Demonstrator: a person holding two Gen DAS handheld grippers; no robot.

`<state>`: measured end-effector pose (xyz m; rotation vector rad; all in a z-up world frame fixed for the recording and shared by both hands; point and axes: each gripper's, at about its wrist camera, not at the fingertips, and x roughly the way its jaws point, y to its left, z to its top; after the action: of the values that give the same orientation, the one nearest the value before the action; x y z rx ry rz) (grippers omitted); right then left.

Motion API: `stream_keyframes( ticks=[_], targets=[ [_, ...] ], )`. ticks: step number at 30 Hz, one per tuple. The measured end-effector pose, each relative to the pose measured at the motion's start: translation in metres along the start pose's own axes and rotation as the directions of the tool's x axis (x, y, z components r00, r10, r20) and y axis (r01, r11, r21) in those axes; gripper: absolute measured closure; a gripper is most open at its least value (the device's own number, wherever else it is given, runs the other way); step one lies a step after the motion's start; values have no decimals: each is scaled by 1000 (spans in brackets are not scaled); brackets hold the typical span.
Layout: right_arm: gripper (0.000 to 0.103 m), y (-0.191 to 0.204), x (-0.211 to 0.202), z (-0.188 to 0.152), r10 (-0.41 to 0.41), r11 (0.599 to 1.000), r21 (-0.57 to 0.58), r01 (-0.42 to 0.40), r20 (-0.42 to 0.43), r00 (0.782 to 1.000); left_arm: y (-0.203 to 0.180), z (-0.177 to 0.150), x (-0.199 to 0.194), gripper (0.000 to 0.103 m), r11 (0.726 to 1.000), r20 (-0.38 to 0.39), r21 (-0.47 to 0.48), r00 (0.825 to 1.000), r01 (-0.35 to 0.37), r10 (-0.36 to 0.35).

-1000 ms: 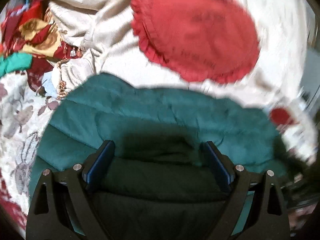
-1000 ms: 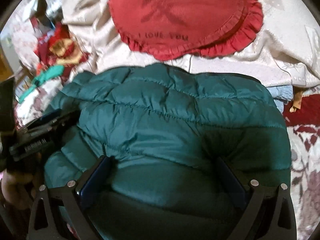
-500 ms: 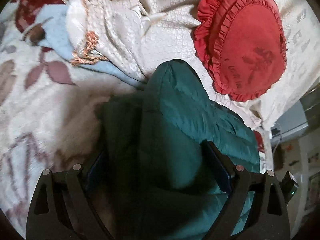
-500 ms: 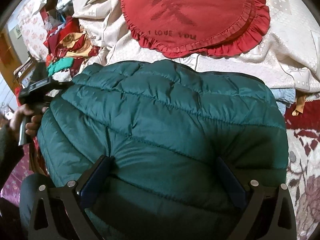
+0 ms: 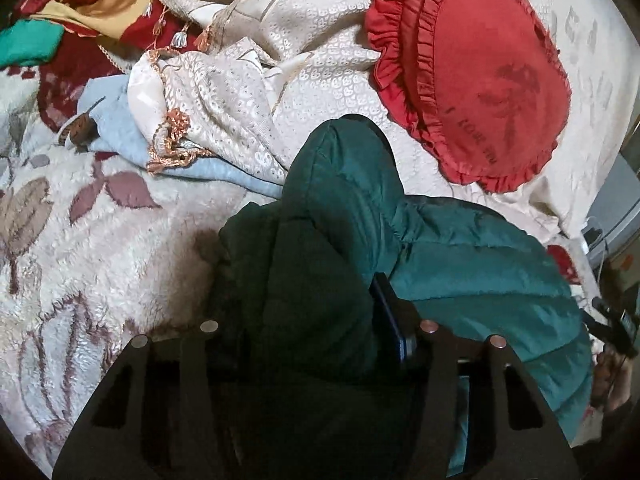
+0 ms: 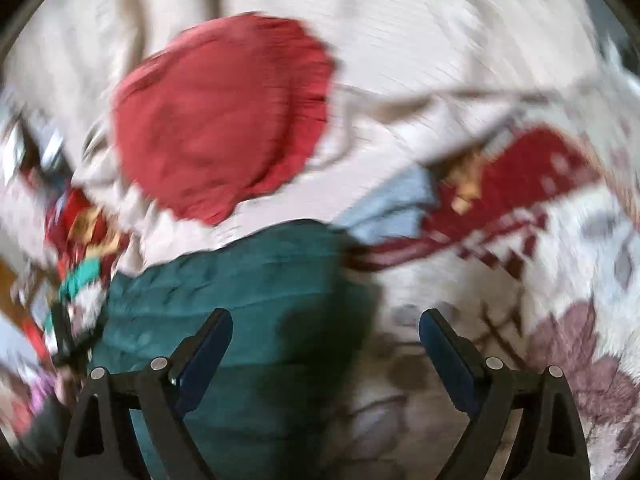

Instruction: Fold large clothes

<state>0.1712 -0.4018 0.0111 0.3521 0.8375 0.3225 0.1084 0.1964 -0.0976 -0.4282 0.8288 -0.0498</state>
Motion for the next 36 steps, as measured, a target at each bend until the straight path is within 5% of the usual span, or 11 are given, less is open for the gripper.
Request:
stream_keyframes(
  ticks=[4, 8, 12, 16, 20, 22, 25, 28, 31, 36],
  targets=[
    [10, -17, 29, 12, 97, 994, 60, -95, -34, 995, -1, 0, 4, 46, 1000, 2, 12, 1000, -27, 27],
    [10, -28, 78, 4, 256, 956, 179, -231, -135, 957, 0, -1, 7, 44, 999, 12, 8, 999, -40, 40],
    [3, -25, 93, -3, 303, 943, 190, -273, -153, 941, -1, -1, 11, 43, 999, 15, 10, 999, -53, 53],
    [4, -4, 100, -9, 459, 888, 124, -443, -199, 866, 1, -1, 11, 42, 999, 14, 9, 999, -50, 50],
    [10, 2, 104, -14, 438, 899, 84, -430, -208, 875, 1, -2, 12, 42, 999, 14, 10, 999, -52, 51],
    [43, 4, 100, -14, 440, 898, 73, -434, -200, 876, 1, -2, 12, 42, 998, 14, 11, 998, -58, 58],
    [66, 8, 85, -8, 438, 897, 23, -441, -163, 884, -8, 1, 7, 57, 994, 14, 41, 995, -100, 100],
    [72, 27, 59, -2, 370, 922, -75, -379, -115, 922, -27, 1, -15, 74, 985, 50, 79, 987, -153, 150],
    [74, 44, 32, -1, 329, 933, -130, -335, -68, 942, -39, 1, -40, 77, 984, 78, 64, 984, -164, 159],
    [76, 59, -25, -9, 340, 932, -140, -333, 27, 940, -74, -6, -95, 78, 988, 112, 81, 987, -129, 119]
  ],
)
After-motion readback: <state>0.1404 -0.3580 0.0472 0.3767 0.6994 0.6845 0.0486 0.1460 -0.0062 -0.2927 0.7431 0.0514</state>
